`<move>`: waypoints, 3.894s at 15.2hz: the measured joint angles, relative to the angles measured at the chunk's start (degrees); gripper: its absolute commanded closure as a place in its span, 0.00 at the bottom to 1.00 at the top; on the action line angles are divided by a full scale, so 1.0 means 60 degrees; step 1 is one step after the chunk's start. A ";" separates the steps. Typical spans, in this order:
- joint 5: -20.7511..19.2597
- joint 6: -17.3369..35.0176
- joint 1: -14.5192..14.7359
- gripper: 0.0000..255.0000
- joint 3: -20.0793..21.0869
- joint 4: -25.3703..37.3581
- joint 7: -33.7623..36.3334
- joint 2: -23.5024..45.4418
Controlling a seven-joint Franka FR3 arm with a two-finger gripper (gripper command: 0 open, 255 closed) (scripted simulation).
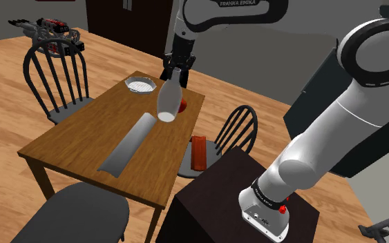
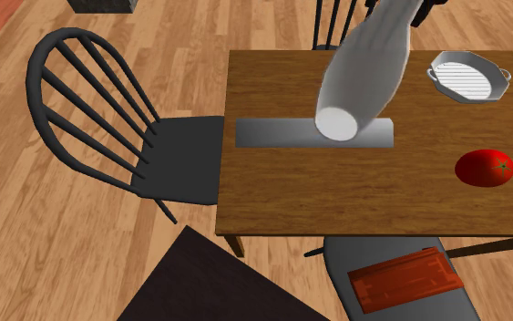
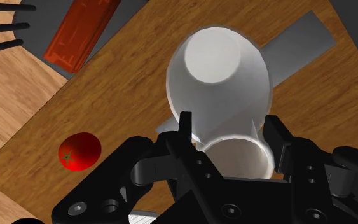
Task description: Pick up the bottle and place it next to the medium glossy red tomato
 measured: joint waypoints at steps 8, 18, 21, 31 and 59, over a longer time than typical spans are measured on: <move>-0.0013 0.0352 -0.0840 1.00 -0.0861 0.0511 -0.1692 0.0829; 0.0194 0.0605 -0.1939 1.00 -0.1712 0.1967 -0.3709 0.2514; 0.0297 0.0566 -0.2291 1.00 -0.1899 0.2502 -0.4273 0.3010; 0.0737 -0.0205 -0.3559 1.00 -0.2272 0.5999 -0.5912 0.5744; 0.1054 0.0779 -0.4423 1.00 -0.2254 0.8282 -0.6743 0.9028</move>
